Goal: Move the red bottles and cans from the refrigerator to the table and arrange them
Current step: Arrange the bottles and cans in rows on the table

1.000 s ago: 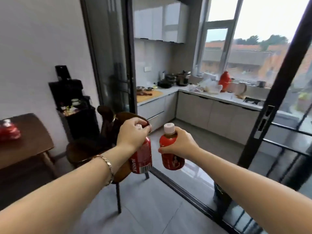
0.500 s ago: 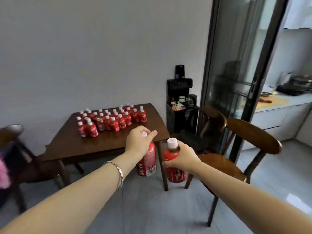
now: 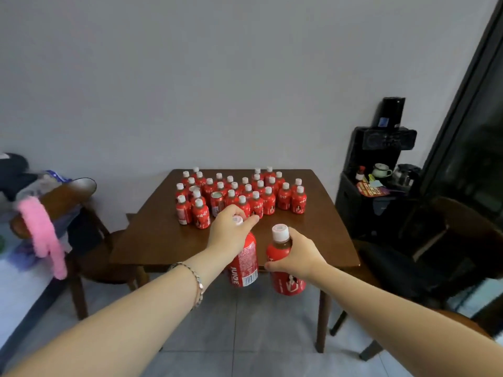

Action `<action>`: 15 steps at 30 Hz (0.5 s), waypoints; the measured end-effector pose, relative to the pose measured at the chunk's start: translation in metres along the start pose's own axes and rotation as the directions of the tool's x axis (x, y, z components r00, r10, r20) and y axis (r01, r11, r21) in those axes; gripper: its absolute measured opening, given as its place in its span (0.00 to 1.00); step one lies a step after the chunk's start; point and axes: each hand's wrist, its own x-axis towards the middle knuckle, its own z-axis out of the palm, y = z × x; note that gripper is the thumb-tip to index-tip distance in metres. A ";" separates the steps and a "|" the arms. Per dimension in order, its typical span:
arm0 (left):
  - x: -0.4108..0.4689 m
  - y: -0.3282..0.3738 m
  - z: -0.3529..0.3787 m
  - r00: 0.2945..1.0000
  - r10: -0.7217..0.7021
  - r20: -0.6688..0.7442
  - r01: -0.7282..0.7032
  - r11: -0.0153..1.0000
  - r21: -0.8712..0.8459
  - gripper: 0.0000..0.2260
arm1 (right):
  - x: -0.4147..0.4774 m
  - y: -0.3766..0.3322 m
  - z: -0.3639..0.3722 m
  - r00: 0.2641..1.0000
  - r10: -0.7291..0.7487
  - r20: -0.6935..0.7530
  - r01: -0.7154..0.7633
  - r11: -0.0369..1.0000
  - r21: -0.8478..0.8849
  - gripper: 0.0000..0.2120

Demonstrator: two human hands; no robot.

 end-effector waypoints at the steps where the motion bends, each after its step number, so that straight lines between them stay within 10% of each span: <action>1: 0.016 -0.004 -0.001 1.000 0.005 -0.006 -0.005 1.000 0.005 0.11 | 0.019 -0.004 0.002 1.000 -0.017 0.015 0.017 1.000 0.002 0.29; 15: 0.305 -0.149 -0.072 0.985 -0.163 -0.053 0.165 0.986 0.026 0.10 | 0.337 -0.073 0.120 0.997 -0.073 0.025 0.072 0.997 0.024 0.31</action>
